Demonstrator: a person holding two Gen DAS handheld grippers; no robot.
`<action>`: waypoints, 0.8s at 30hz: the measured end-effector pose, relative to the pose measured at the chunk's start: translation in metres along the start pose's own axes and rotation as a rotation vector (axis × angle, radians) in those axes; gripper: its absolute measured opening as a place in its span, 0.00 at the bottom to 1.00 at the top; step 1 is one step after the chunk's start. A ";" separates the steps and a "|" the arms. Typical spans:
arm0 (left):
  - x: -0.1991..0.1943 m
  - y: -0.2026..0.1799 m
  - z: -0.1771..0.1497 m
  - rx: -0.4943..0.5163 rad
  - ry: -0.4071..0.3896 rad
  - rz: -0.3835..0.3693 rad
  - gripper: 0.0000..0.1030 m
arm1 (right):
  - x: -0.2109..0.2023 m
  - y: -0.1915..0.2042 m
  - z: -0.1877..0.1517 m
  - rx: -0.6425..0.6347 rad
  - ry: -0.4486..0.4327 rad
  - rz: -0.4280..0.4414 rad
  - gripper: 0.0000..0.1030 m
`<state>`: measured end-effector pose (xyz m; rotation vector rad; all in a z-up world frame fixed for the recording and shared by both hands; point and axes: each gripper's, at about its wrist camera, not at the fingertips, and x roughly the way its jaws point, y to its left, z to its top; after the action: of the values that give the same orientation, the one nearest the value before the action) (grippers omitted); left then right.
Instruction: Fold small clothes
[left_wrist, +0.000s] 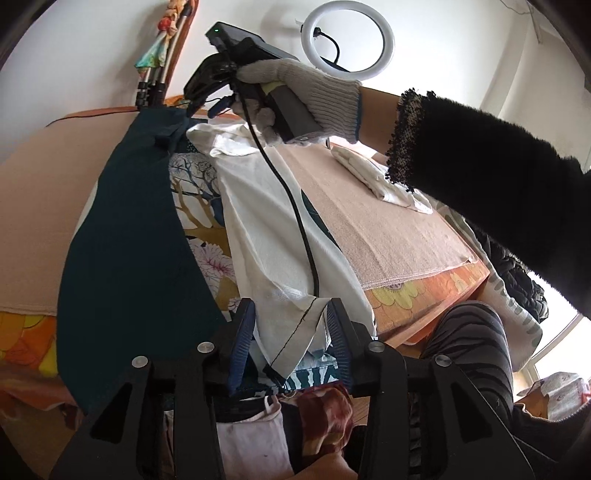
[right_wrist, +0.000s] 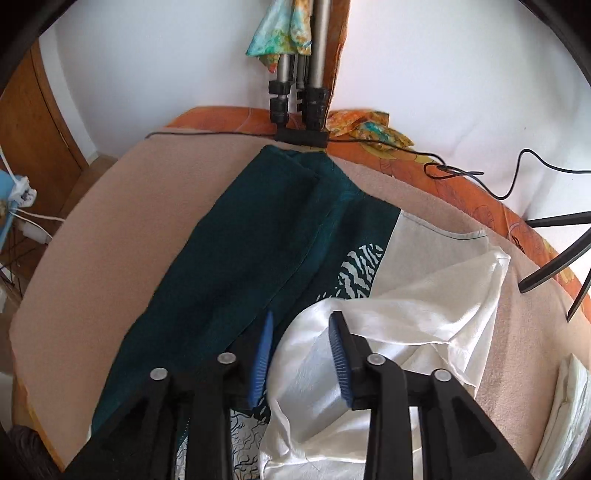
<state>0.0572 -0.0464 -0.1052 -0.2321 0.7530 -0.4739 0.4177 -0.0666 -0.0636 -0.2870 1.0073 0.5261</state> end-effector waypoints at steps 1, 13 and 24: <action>-0.005 0.003 0.001 0.011 -0.006 0.011 0.38 | -0.012 -0.005 -0.004 0.012 -0.023 0.013 0.35; -0.034 0.033 0.022 0.088 0.000 0.055 0.38 | -0.149 -0.038 -0.197 0.155 -0.102 0.209 0.34; -0.003 -0.007 0.025 0.288 0.111 -0.018 0.39 | -0.167 -0.007 -0.329 0.126 -0.043 0.199 0.31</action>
<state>0.0701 -0.0503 -0.0828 0.0569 0.7810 -0.6097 0.1120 -0.2717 -0.0884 -0.0633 1.0285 0.6434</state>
